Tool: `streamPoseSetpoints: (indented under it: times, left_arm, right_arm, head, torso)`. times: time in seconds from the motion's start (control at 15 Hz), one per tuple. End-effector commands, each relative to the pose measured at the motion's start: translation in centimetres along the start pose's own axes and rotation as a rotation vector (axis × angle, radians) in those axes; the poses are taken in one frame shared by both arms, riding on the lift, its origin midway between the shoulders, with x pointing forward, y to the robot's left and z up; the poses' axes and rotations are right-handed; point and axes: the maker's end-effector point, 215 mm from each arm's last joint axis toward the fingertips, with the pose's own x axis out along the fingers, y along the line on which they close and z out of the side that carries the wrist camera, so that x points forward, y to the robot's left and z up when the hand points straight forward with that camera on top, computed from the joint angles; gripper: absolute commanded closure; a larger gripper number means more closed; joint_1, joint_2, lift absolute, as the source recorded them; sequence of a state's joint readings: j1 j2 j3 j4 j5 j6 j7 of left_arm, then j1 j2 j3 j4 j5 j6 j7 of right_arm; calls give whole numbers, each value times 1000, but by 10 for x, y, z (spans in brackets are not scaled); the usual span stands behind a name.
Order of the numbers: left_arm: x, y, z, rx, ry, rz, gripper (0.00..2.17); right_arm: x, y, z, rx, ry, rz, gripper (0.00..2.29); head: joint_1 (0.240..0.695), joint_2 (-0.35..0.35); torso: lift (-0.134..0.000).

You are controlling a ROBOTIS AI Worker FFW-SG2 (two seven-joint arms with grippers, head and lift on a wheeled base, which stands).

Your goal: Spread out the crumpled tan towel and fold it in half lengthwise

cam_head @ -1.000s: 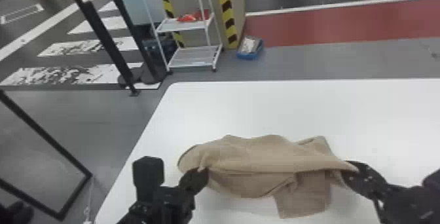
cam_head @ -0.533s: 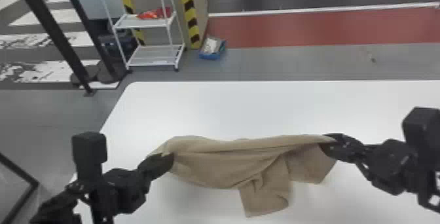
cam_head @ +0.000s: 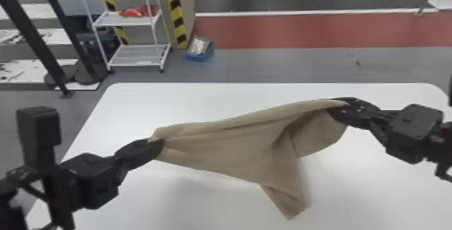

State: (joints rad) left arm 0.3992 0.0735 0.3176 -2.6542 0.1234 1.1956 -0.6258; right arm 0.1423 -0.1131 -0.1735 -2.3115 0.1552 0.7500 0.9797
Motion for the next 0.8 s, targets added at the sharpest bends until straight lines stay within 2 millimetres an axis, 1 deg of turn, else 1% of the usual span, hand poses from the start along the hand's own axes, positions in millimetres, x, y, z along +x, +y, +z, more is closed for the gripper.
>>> streamPoseSetpoints:
  times: [0.0, 0.13, 0.2, 0.27, 0.33, 0.47, 0.53, 0.6, 0.67, 0.73]
  left_arm:
    - [-12, -13, 12, -17, 8, -27, 1261]
    - [-21, -23, 24, -2, -12, -37, 1261]
    - [-23, -28, 27, -2, -14, -47, 1261]
    - [-26, -33, 28, -3, -12, -53, 1258]
    - [-29, -39, 26, -8, -2, -68, 1258]
    - [-31, -47, 24, -14, 7, -89, 1258]
    - [-30, -47, 24, -15, 8, -91, 1258]
    - [-29, -47, 24, -16, 8, -91, 1258]
    - [-25, -46, 29, -13, 0, -85, 1258]
    - [-16, -39, 22, -30, 17, -73, 1258]
  right_arm:
    - [-20, -12, 26, 38, -58, -20, 1683]
    - [-45, -31, 49, 101, -115, -51, 1683]
    - [-55, -41, 57, 116, -136, -77, 1683]
    - [-66, -52, 59, 152, -139, -99, 1683]
    - [-75, -57, 62, 182, -135, -101, 1683]
    - [-85, -68, 77, 178, -161, -117, 1679]
    - [-78, -72, 87, 170, -170, -117, 1679]
    - [-67, -79, 86, 181, -145, -116, 1679]
    - [-40, -83, 81, 186, -113, -107, 1679]
    - [-9, -82, 78, 184, -79, -81, 1679]
  head:
    - [695, 72]
    - [695, 47]
    - [695, 21]
    - [695, 4]
    - [695, -11]
    - [695, -50]
    - [695, -78]
    - [695, -87]
    - [692, -91]
    - [685, -90]
  torso:
    - [-124]
    - [-124]
    - [-124]
    - [-124]
    - [-124]
    - [-124]
    - [-124]
    - [-124]
    - [-124]
    - [-124]
